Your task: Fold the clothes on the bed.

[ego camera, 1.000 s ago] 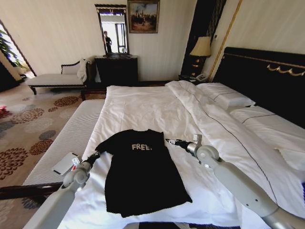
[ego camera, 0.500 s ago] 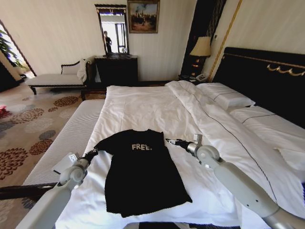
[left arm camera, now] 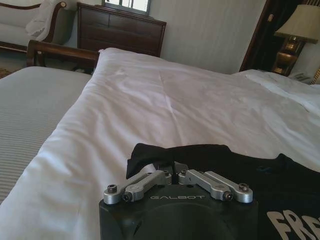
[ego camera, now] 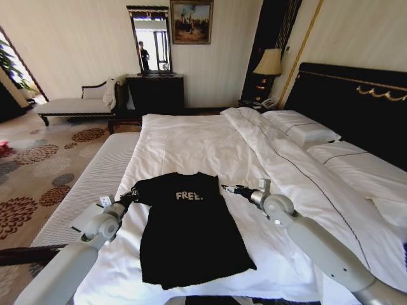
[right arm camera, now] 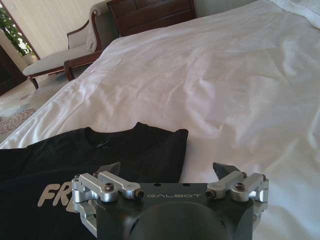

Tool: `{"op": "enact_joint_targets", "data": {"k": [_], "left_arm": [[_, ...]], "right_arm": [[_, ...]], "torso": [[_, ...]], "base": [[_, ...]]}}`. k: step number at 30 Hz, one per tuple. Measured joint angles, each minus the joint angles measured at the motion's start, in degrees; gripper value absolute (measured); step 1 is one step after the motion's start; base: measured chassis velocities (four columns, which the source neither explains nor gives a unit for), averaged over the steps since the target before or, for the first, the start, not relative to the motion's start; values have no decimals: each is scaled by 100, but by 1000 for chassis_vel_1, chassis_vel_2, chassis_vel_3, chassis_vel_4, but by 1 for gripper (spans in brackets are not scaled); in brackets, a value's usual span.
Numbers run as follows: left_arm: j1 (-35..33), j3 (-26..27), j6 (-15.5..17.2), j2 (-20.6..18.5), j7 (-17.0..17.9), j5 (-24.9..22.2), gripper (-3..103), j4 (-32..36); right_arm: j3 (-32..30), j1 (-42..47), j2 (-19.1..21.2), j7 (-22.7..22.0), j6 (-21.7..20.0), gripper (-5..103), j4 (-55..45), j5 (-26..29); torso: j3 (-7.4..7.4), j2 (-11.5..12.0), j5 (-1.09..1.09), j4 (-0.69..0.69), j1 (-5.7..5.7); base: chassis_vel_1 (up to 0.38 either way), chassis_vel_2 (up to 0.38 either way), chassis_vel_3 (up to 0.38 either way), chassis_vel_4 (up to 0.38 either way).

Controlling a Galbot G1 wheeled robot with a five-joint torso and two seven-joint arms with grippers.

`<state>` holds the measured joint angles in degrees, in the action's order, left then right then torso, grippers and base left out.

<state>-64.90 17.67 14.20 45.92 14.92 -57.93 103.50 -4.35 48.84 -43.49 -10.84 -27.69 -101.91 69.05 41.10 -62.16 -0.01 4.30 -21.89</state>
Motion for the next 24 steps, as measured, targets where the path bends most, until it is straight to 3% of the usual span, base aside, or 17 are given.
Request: {"op": "enact_joint_targets", "data": {"k": [13,24], "left_arm": [[1233,-1577,50,-155,126,-43,1,-259],[1736,-2192,6,-146,81,11,1,-409]], "right_arm": [[-3,48,-38,34,28,100,16,-86],[15,41,-43,76,53,100,84,-122]], "torso": [[0,0,0,1,0],[0,0,1,1,0]], "base": [[0,0,0,0],[0,0,0,0]]}}
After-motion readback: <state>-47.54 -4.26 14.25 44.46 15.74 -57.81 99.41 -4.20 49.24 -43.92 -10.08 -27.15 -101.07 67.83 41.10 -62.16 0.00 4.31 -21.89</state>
